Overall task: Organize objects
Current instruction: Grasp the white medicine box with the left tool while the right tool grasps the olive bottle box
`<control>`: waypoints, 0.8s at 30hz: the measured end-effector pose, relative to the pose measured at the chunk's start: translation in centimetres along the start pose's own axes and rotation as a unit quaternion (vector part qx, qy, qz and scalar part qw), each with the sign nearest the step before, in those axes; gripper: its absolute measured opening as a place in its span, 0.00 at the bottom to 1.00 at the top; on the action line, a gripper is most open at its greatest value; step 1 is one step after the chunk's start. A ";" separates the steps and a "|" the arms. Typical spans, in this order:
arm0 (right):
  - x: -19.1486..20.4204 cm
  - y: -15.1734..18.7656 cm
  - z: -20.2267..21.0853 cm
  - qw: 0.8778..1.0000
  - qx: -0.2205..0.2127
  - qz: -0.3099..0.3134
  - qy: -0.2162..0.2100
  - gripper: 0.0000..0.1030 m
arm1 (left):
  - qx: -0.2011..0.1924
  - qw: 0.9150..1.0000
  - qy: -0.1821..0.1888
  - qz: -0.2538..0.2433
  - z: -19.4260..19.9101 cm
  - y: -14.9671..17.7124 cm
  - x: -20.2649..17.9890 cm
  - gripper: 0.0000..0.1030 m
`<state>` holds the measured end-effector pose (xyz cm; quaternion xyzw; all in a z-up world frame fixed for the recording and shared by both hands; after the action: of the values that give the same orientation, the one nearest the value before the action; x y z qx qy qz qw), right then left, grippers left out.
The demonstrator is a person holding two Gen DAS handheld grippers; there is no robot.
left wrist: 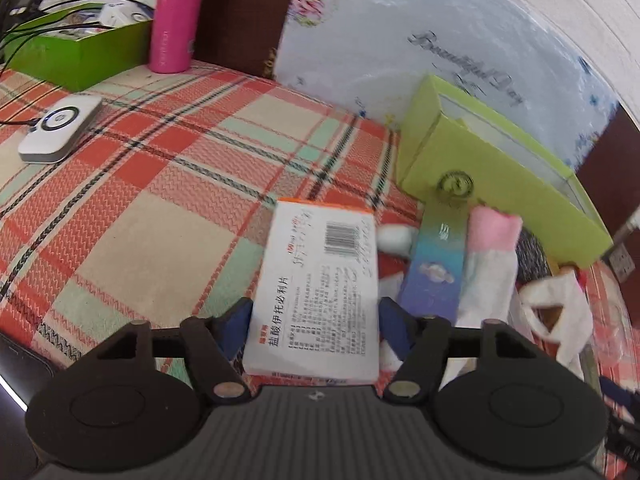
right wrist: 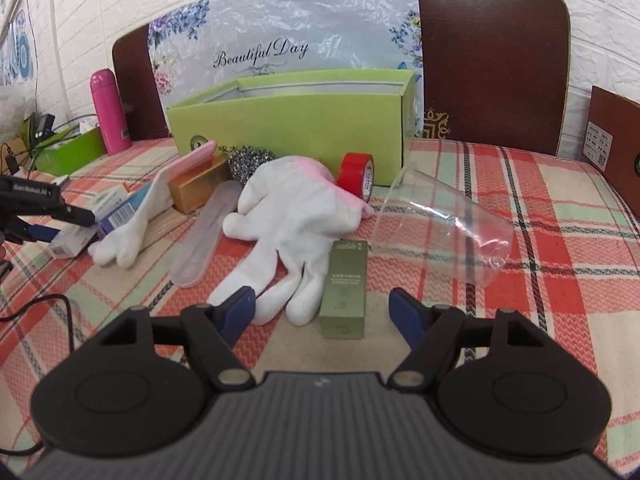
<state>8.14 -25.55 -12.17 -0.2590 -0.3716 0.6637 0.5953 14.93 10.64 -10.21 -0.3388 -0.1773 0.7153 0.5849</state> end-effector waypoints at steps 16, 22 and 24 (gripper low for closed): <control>0.9 1.6 3.2 0.999 0.043 -0.004 -0.019 0.25 | 0.044 0.985 0.019 -0.164 2.5 4.5 -3.0 0.66; 1.9 2.5 4.1 0.999 0.049 0.006 -0.018 0.30 | 0.041 0.983 -0.003 -0.177 3.0 5.4 -3.7 0.69; 2.0 2.3 4.0 0.999 0.047 0.007 -0.010 0.31 | 0.040 0.985 -0.011 -0.166 2.5 5.0 -4.0 0.69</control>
<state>3.33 -24.33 -11.47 -0.2268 -0.3440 0.6870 0.5986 9.94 5.91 -10.63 -0.2734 -0.2083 0.6186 0.7065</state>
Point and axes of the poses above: each gripper's, at about its wrist camera, not at the fingertips, and z roughly against the way its jaws point, x to its left, y to its underside, the point moved 3 cm from there along -z, roughly the way its jaws point
